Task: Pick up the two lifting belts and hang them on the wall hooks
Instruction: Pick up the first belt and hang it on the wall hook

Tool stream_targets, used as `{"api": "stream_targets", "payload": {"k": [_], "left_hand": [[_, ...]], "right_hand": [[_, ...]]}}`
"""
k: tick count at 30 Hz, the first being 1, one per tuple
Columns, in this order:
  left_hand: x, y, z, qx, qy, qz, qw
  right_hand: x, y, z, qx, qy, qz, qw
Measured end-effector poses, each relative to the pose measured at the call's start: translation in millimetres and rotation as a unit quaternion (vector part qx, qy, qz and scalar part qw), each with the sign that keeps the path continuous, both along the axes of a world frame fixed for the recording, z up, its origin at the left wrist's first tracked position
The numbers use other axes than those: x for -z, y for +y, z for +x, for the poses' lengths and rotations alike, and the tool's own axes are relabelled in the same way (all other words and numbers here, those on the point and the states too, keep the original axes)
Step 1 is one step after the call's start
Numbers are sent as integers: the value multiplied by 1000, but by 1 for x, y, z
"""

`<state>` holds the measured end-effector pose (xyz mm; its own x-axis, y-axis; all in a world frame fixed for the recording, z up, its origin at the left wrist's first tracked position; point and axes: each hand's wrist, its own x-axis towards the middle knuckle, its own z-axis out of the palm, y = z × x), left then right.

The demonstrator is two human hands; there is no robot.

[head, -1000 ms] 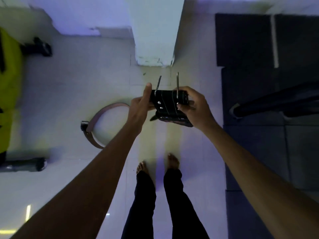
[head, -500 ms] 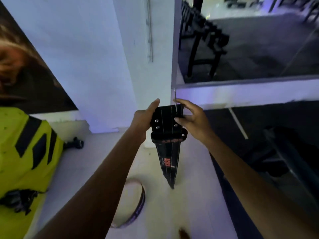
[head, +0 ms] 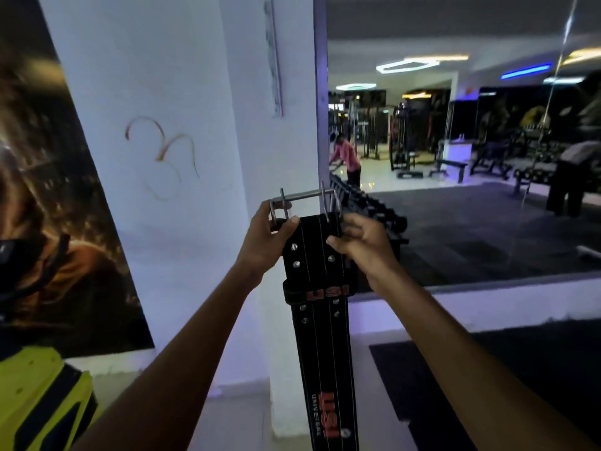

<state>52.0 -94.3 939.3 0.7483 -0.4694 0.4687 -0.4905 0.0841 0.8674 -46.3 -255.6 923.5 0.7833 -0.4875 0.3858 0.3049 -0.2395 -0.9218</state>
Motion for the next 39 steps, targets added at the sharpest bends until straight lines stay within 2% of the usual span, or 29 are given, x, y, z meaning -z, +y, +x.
{"api": "stream_targets", "payload": {"k": [3, 9, 14, 25, 31, 35, 39], "left_hand": [[-31, -9, -7, -26, -26, -57, 998], [-91, -25, -25, -14, -29, -145, 989], [-136, -35, -34, -12, -17, -203, 979], [-199, -49, -28, -31, 20, -253, 967], [-205, -53, -22, -55, 28, -258, 964], [-206, -53, -13, -66, 37, -250, 965], [-212, -54, -8, -83, 42, -249, 964]], "right_hand": [[-41, -9, -4, -17, -21, -22, 999], [-123, -17, -3, 4, -95, -47, 994], [-147, -21, -7, -13, -154, -15, 988], [-115, -31, -10, -87, -210, -12, 974], [-86, -23, -4, -51, -224, -4, 973], [-35, -23, 9, -51, -163, -24, 985], [39, -22, 18, -49, -68, 0, 997]]}}
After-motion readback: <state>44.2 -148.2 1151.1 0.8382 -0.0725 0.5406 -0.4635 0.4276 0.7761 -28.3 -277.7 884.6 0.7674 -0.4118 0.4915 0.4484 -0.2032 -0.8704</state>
